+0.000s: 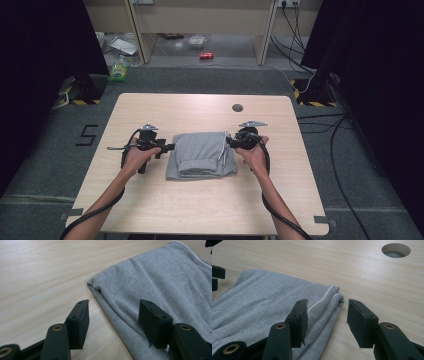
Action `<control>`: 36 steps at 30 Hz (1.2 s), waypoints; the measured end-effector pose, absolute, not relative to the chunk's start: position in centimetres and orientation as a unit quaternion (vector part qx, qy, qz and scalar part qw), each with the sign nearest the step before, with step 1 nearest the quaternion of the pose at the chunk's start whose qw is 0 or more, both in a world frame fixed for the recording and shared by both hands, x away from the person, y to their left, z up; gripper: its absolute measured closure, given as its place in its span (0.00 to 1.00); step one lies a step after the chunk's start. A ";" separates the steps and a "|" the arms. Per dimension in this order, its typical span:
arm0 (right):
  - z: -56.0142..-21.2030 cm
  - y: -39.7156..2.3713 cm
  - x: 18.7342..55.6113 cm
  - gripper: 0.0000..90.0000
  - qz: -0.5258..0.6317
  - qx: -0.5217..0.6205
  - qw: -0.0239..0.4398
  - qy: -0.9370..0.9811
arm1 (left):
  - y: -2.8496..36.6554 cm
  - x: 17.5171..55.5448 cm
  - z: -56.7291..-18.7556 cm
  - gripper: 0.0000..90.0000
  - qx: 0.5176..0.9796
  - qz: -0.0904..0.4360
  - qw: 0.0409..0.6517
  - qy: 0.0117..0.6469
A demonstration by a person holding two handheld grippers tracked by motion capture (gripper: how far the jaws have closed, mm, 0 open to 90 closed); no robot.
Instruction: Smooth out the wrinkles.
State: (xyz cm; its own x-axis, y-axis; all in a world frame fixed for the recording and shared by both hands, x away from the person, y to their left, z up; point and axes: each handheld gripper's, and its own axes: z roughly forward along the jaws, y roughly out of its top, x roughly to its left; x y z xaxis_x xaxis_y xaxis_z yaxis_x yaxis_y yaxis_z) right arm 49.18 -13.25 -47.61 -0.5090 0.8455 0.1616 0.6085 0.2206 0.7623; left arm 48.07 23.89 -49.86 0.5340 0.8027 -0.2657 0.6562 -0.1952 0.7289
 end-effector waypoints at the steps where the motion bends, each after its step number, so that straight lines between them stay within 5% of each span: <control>1: -47.6 -13.2 49.0 0.56 0.406 0.473 0.146 0.768 | 23.9 47.8 -49.8 0.45 0.769 0.088 0.421 0.473; 36: -48.2 -15.4 42.5 0.44 0.414 0.458 0.141 0.774 | 24.4 39.7 -49.2 0.27 0.792 0.080 0.433 0.423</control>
